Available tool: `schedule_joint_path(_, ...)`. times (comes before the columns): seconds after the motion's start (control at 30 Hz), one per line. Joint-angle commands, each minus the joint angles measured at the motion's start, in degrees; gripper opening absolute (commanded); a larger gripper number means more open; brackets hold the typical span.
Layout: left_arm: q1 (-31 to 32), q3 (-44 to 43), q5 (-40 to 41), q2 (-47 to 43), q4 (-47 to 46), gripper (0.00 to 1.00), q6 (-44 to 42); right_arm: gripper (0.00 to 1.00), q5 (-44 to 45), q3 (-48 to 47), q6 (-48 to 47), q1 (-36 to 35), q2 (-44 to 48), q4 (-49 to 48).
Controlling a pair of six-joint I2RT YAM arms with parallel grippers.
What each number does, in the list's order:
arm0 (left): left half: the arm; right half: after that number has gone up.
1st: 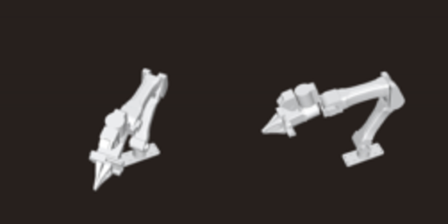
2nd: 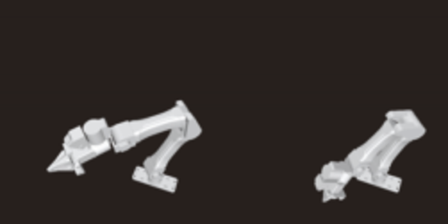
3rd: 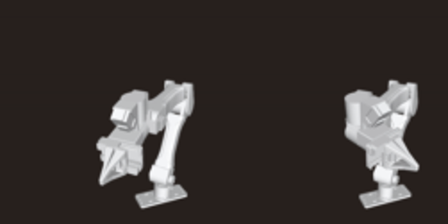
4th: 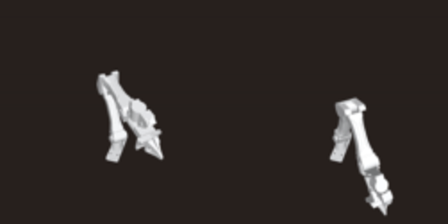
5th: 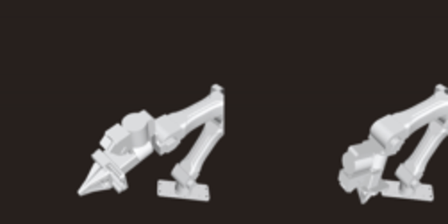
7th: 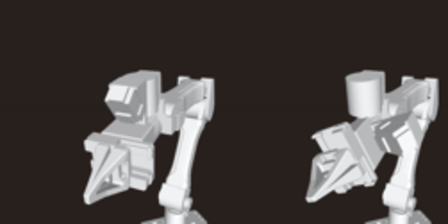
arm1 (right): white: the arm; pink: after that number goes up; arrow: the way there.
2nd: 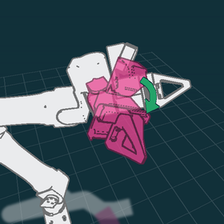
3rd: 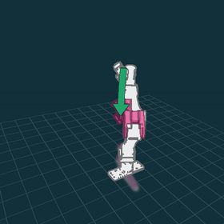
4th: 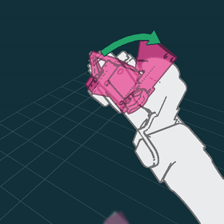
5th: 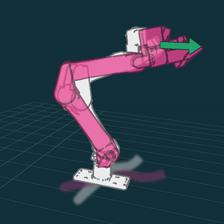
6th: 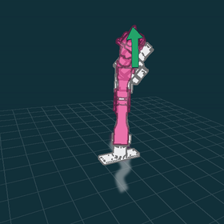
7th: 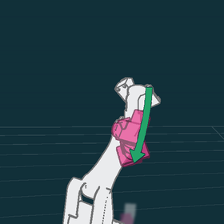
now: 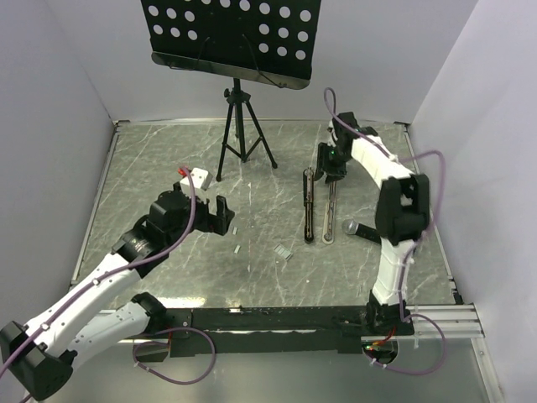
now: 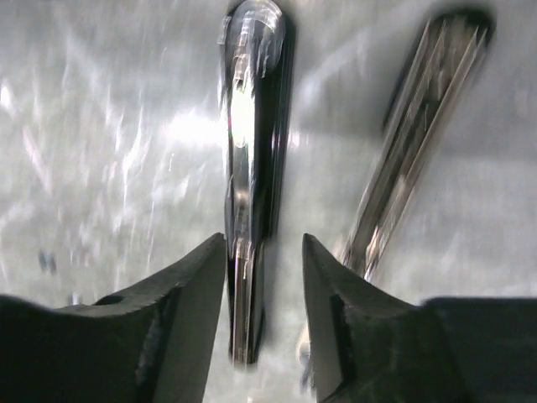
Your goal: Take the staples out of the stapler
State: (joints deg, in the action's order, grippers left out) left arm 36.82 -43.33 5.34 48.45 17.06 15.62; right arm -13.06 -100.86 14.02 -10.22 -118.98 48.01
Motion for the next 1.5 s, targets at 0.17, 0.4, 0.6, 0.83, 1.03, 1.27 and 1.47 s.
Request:
schedule_joint_path(0.17, -5.3, -1.6, -0.4, 4.1, 2.2, 0.99, 5.3, 0.61, -2.6, 26.6, -2.1, -8.0, 28.1, -15.0)
schedule_joint_path(0.4, -21.1, -4.6, -13.1, 14.5, 8.8, 0.99, 13.1, 0.73, -4.6, 40.5, -4.0, -16.4, 36.6, -23.5)
schedule_joint_path(0.6, -28.9, -0.9, -19.4, 14.1, 5.0, 0.99, 16.5, 0.75, -3.2, 43.6, -3.6, -24.0, 36.4, -26.3)
schedule_joint_path(0.83, -30.1, -0.1, -9.8, 15.6, 7.3, 0.99, 19.5, 0.80, -0.7, 40.7, -5.8, -28.8, 28.9, -24.9)
schedule_joint_path(1.03, -30.1, -0.3, -9.1, 15.8, 8.0, 0.97, 18.2, 0.89, 1.1, 39.9, -5.8, -30.7, 24.5, -25.1)
schedule_joint_path(1.27, -30.1, 0.1, -7.2, 13.9, 8.2, 0.97, 18.0, 0.88, 0.2, 38.3, -6.8, -32.6, 20.6, -23.5)
schedule_joint_path(1.47, -30.1, -0.3, -7.5, 14.0, 8.2, 0.97, 17.5, 0.86, 0.7, 38.9, -6.6, -35.0, 19.8, -21.8)
